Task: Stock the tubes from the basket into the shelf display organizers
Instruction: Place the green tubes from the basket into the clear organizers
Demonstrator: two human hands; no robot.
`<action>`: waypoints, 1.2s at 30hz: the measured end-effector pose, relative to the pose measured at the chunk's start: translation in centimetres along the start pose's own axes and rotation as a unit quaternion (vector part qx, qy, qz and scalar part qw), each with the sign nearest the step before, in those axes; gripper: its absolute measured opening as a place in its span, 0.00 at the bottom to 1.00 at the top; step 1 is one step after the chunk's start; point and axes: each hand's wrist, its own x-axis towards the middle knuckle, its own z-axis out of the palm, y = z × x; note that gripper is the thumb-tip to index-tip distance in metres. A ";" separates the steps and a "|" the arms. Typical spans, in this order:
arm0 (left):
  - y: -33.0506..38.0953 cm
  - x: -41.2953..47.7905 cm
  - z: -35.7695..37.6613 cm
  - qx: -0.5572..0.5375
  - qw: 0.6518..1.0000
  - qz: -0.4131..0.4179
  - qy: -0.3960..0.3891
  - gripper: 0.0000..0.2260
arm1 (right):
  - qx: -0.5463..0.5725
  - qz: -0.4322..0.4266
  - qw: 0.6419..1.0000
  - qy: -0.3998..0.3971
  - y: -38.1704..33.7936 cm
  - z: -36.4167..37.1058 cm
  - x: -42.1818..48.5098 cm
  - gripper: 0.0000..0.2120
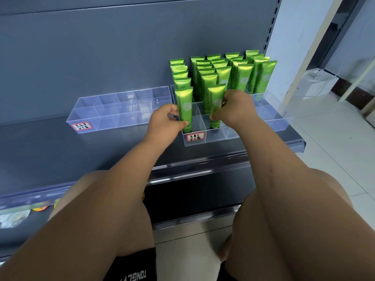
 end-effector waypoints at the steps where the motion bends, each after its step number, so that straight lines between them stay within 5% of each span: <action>1: 0.0 0.0 0.0 -0.002 1.000 0.002 -0.002 0.12 | 0.001 -0.001 1.000 0.003 0.0 0.1 0.0 0.22; 13: 0.4 -0.5 0.0 0.002 1.000 0.023 0.001 0.14 | 0.025 0.007 0.999 0.032 0.1 0.5 0.2 0.13; 21: 0.2 -0.7 0.0 -0.024 0.999 0.032 -0.010 0.14 | 0.033 0.014 0.999 0.039 0.3 0.6 0.2 0.18; 36: 0.5 -0.8 0.3 -0.011 1.000 0.015 -0.002 0.15 | 0.065 0.022 0.997 0.036 -0.1 1.2 0.0 0.12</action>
